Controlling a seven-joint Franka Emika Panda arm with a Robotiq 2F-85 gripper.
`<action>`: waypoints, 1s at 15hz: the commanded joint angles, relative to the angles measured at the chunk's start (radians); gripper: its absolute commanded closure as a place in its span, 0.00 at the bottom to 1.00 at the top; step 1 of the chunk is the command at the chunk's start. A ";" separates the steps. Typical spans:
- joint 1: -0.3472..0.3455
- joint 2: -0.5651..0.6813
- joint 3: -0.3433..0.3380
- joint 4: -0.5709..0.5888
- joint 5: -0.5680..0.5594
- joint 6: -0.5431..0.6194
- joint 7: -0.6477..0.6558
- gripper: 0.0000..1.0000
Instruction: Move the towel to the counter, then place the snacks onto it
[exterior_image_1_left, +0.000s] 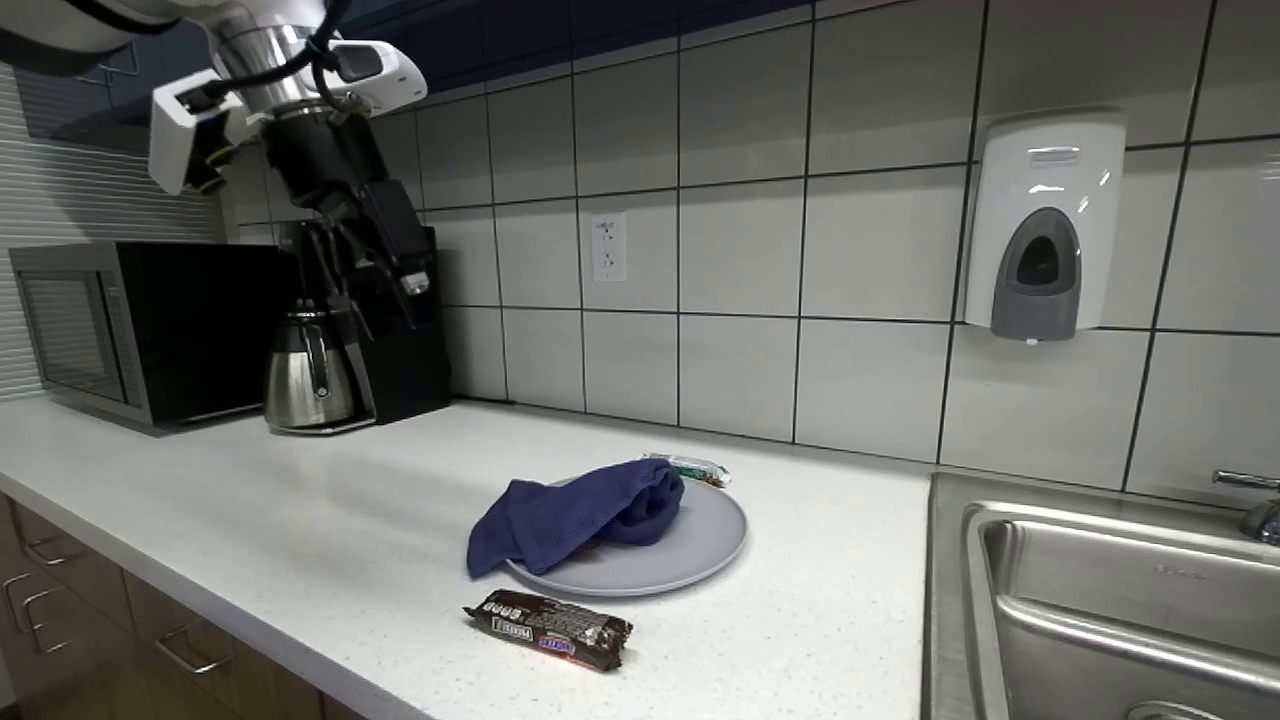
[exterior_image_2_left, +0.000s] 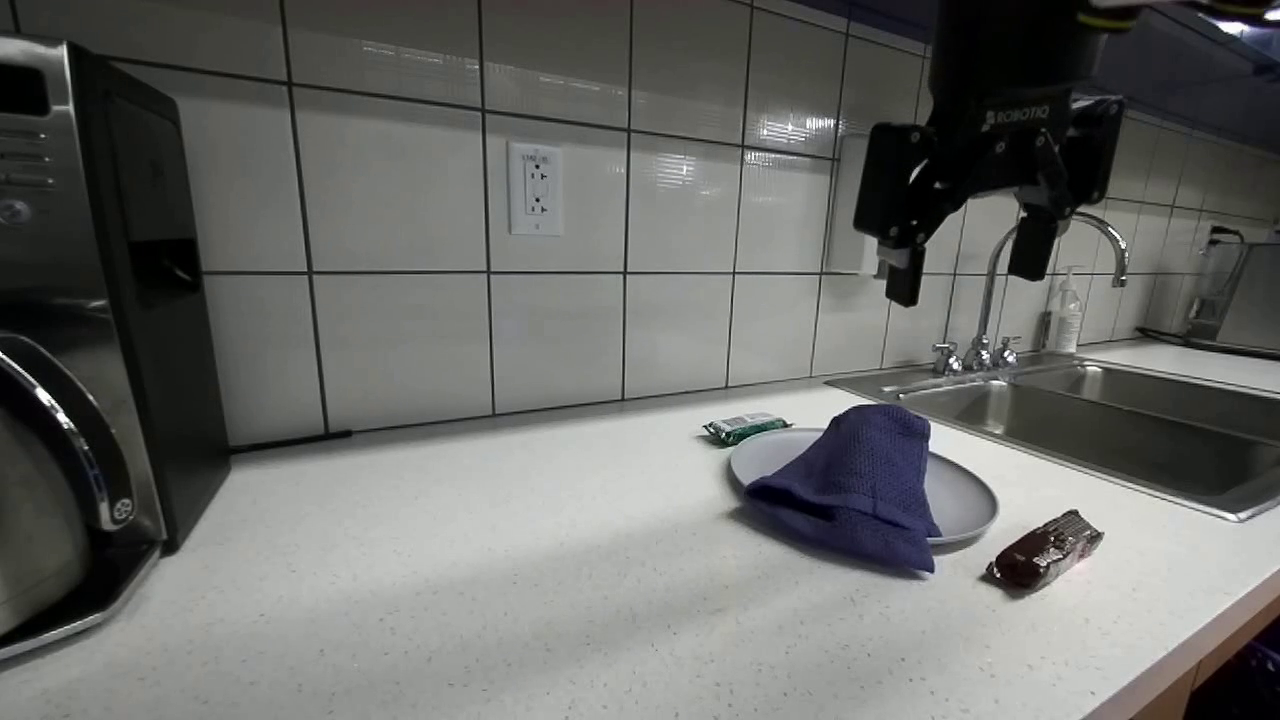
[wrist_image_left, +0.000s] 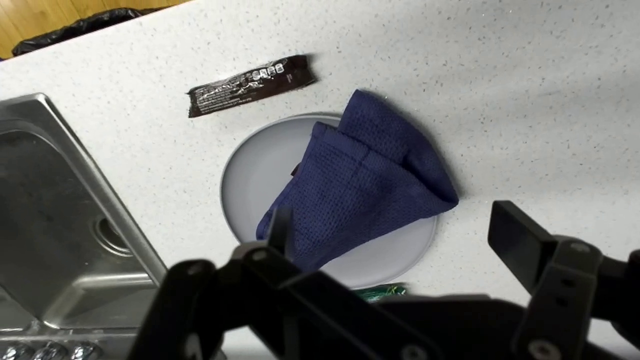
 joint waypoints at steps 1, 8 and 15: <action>-0.016 0.007 -0.014 -0.033 -0.017 0.067 0.051 0.00; -0.049 0.101 -0.036 -0.046 -0.034 0.161 0.069 0.00; -0.090 0.212 -0.066 -0.031 -0.081 0.233 0.080 0.00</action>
